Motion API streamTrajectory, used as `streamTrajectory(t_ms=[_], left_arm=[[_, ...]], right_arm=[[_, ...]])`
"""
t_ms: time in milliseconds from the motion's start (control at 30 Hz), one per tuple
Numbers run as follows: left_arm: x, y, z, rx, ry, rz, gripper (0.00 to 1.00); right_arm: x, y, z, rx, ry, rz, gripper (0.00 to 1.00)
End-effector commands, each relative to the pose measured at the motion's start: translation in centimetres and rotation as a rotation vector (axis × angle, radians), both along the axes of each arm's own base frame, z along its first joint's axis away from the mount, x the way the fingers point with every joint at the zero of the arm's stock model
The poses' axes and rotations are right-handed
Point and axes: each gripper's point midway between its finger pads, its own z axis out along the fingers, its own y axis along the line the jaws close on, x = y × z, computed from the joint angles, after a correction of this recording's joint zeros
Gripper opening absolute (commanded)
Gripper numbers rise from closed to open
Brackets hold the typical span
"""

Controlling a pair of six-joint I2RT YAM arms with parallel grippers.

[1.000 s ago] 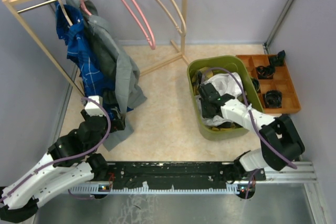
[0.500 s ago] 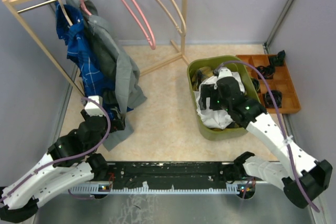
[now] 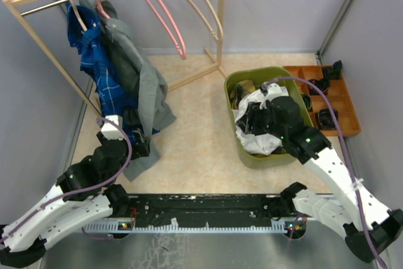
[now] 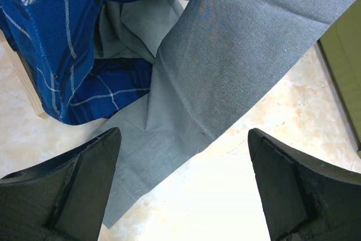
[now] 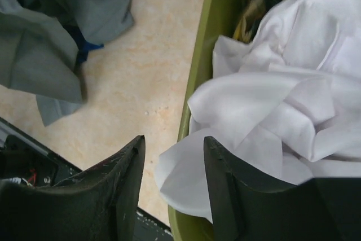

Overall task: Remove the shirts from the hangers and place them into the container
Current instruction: Place the shirt in the bin.

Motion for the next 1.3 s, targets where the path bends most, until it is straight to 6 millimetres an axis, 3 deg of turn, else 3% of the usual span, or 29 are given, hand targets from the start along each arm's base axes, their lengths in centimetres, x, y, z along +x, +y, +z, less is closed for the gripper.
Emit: streamTrajectory(t_ms=[0, 167, 500, 567, 667, 800, 867, 933, 1033, 1167, 1267], left_arm=[[0.1, -0.1, 1.0, -0.025, -0.026, -0.002, 0.99], [0.2, -0.1, 0.9, -0.021, -0.023, -0.001, 0.99], [0.2, -0.1, 1.0, -0.026, -0.026, 0.002, 0.99], [0.2, -0.1, 0.9, -0.023, -0.023, 0.001, 0.99], [0.2, -0.1, 0.8, -0.021, -0.022, 0.002, 0.99], [0.2, -0.1, 0.9, -0.022, -0.022, 0.003, 0.99], [0.2, -0.1, 0.9, -0.021, -0.022, 0.003, 0.99], [0.2, -0.1, 0.9, -0.019, -0.021, 0.001, 0.99], [0.2, -0.1, 0.9, -0.021, -0.021, 0.002, 0.99], [0.2, -0.1, 0.9, -0.022, -0.022, 0.003, 0.99], [0.2, 0.0, 0.9, -0.025, -0.024, 0.005, 0.99]], right_arm=[[-0.5, 0.6, -5.6, -0.059, 0.200, 0.015, 0.42], [1.6, -3.2, -9.8, -0.266, 0.259, -0.189, 0.26], [0.8, -3.6, -15.5, -0.323, 0.378, -0.208, 0.19], [0.3, -1.8, -14.9, -0.237, 0.376, -0.130, 0.19], [0.3, -0.3, -11.3, -0.129, 0.333, -0.089, 0.20], [1.5, -0.4, -5.8, -0.029, 0.187, -0.137, 0.17], [2.0, -1.0, -4.5, -0.021, 0.132, -0.177, 0.16], [2.5, -1.9, -4.9, -0.051, 0.124, -0.224, 0.15], [2.4, -2.4, -7.3, -0.112, 0.195, -0.241, 0.17], [1.8, -0.7, -9.2, -0.070, 0.264, -0.174, 0.35], [1.5, 0.5, -8.9, -0.018, 0.273, -0.125, 0.44]])
